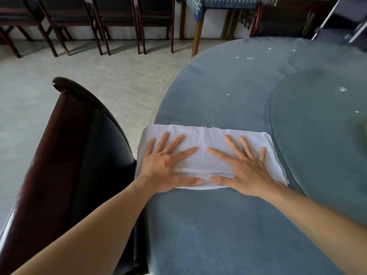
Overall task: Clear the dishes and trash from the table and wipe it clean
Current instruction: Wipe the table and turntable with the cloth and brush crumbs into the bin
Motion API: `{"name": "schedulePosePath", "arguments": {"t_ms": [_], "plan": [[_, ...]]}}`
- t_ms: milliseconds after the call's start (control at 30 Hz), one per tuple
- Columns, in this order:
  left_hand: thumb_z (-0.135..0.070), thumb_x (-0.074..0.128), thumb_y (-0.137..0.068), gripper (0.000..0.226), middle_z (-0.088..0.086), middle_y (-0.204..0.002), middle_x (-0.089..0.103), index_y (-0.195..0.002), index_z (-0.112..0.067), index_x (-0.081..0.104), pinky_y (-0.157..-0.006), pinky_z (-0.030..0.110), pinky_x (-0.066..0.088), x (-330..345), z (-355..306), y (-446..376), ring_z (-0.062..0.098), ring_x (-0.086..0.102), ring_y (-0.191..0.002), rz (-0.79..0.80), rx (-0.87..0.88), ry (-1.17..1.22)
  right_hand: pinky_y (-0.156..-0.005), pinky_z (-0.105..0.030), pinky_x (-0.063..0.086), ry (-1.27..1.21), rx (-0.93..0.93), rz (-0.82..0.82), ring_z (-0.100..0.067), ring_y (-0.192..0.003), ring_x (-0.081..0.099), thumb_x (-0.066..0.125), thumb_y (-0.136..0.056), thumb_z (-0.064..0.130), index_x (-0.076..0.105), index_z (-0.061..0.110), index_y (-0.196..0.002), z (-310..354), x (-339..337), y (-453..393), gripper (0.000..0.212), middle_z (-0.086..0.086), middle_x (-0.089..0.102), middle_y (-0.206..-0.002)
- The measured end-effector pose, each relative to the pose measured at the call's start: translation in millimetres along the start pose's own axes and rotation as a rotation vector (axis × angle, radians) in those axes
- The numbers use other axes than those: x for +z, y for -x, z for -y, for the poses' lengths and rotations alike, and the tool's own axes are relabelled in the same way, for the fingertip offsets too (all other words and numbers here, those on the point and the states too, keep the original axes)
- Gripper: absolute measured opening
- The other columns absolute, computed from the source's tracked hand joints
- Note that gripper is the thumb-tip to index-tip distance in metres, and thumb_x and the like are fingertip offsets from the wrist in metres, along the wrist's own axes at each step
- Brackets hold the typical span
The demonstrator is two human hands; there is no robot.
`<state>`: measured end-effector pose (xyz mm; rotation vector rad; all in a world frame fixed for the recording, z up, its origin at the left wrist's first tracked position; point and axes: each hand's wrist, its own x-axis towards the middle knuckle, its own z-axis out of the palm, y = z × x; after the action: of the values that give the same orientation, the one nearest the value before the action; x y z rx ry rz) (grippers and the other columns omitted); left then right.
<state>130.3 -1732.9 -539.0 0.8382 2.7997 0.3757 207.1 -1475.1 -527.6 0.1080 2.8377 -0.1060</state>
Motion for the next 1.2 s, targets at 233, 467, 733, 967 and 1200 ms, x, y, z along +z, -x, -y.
{"name": "schedulePosePath", "arguments": {"t_ms": [233,467,733,967,1200], "plan": [[-0.110,0.019,-0.047,0.098,-0.027,-0.166,-0.009,-0.139,-0.078,0.003,-0.123,0.050,-0.011,-17.8,41.3,-72.4,0.012,-0.020,-0.154,-0.003,0.148,0.024,-0.112,-0.081,-0.004,-0.058,0.116,-0.044,-0.021,-0.155,-0.030,0.009,-0.056,0.109,-0.011,0.083,-0.137,10.9,-13.2,-44.1,0.088,0.026,-0.033,-0.163],[-0.107,0.035,-0.051,0.098,-0.028,-0.166,-0.004,-0.140,-0.077,0.009,-0.124,0.047,-0.012,-31.7,56.9,-126.7,0.009,-0.018,-0.154,0.024,0.196,0.037,-0.113,-0.080,-0.002,-0.062,0.190,-0.058,-0.022,-0.156,-0.027,0.006,-0.052,0.110,-0.008,0.082,-0.138,10.4,-28.4,-81.9,0.091,0.026,-0.031,-0.164],[-0.109,0.030,-0.049,0.104,-0.028,-0.165,-0.008,-0.143,-0.074,0.005,-0.124,0.046,-0.014,-47.4,72.1,-188.0,0.009,-0.023,-0.153,0.105,0.264,-0.008,-0.112,-0.080,-0.003,-0.074,0.253,-0.075,-0.022,-0.157,-0.024,0.011,-0.057,0.109,-0.008,0.084,-0.137,3.3,-40.5,-127.4,0.086,0.023,-0.027,-0.166],[-0.110,0.027,-0.050,0.103,-0.031,-0.164,-0.010,-0.143,-0.074,0.001,-0.125,0.046,-0.012,-61.2,85.1,-272.6,0.008,-0.022,-0.153,0.126,0.371,-0.088,-0.112,-0.079,-0.009,-0.150,0.380,-0.065,-0.021,-0.156,-0.027,0.021,-0.064,0.104,-0.006,0.084,-0.137,-5.8,-56.4,-178.2,0.081,0.024,-0.028,-0.166],[-0.109,0.023,-0.048,0.104,-0.030,-0.164,-0.011,-0.143,-0.074,0.000,-0.125,0.045,-0.012,-78.3,84.9,-375.6,0.010,-0.021,-0.153,0.182,0.499,-0.154,-0.111,-0.080,-0.011,-0.209,0.492,-0.117,-0.024,-0.156,-0.025,0.026,-0.069,0.103,-0.003,0.084,-0.138,-28.7,-72.0,-238.8,0.077,0.020,-0.025,-0.168]]}}
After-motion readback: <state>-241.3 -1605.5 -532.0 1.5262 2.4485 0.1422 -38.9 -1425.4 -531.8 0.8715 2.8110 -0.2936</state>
